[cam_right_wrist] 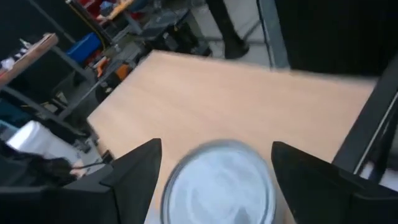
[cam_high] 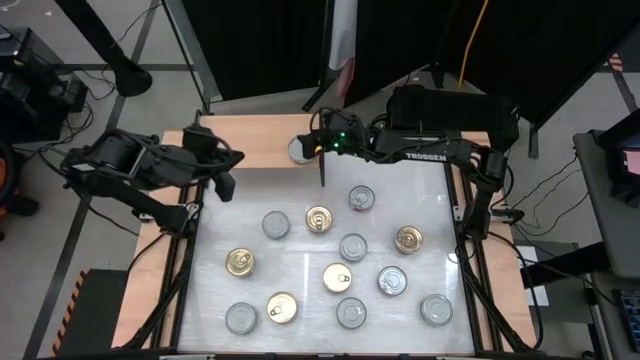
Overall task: Stack canned seafood by type on shelf
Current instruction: Put the green white tuna can on the shelf
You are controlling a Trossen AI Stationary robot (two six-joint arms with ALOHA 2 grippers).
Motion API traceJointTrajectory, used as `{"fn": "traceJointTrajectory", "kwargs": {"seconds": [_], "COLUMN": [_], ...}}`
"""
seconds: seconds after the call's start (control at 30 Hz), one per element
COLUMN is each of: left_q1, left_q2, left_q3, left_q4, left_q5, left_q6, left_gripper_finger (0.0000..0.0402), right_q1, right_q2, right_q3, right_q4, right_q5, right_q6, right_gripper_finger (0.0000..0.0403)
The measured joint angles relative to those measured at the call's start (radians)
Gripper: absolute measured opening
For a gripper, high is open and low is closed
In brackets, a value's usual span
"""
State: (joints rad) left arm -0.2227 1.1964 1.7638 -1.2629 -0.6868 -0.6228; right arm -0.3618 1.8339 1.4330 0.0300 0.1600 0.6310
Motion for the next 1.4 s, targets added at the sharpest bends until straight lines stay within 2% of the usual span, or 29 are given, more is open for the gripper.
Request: {"fn": "traceJointTrajectory", "kwargs": {"seconds": [0.2, 0.4, 0.53, 0.6, 0.7, 0.87, 0.97, 1.13, 1.27, 1.4], "left_q1": [0.0, -0.011, -0.03, -0.029, -0.029, -0.028, -0.028, -0.028, -0.028, -0.028], "left_q2": [0.008, 0.004, 0.002, 0.002, 0.002, 0.001, -0.001, 0.0, 0.0, 0.0], "left_q3": [0.0, 0.0, 0.0, 0.0, 0.0, 0.0, 0.0, 0.0, 0.0, 0.0], "left_q4": [0.027, 0.023, 0.021, 0.02, 0.021, 0.02, 0.018, 0.016, 0.016, 0.016], "left_q5": [0.029, 0.11, 0.118, 0.118, 0.118, 0.118, 0.118, 0.118, 0.128, 0.131], "left_q6": [-0.001, -0.002, 0.0, 0.0, 0.0, 0.006, 0.008, 0.002, 0.0, 0.0], "left_gripper_finger": [0.0027, 0.0027, 0.0027, 0.0027, 0.0027, 0.0027, 0.0027, 0.0027, 0.0027, 0.0027], "right_q1": [-0.019, -0.013, 0.007, 0.007, 0.016, 0.032, 0.014, 0.017, 0.033, 0.04], "right_q2": [0.0, -0.085, -0.138, -0.133, -0.104, 0.023, 0.148, 0.287, 0.366, 0.387], "right_q3": [0.0, -0.001, 0.004, 0.032, 0.184, 0.535, 0.702, 0.887, 0.905, 0.912], "right_q4": [0.032, 0.041, -0.056, -0.14, -0.217, -0.56, -0.791, -0.988, -1.05, -1.087], "right_q5": [0.044, -0.054, -0.063, -0.117, -0.161, -0.169, -0.228, -0.263, -0.263, -0.262], "right_q6": [-0.049, -0.037, -0.068, -0.019, -0.008, -0.297, -0.381, -0.393, -0.386, -0.385], "right_gripper_finger": [0.0295, 0.0287, 0.0253, 0.0224, 0.0166, 0.0066, 0.0014, 0.0008, 0.0002, 0.0001]}}
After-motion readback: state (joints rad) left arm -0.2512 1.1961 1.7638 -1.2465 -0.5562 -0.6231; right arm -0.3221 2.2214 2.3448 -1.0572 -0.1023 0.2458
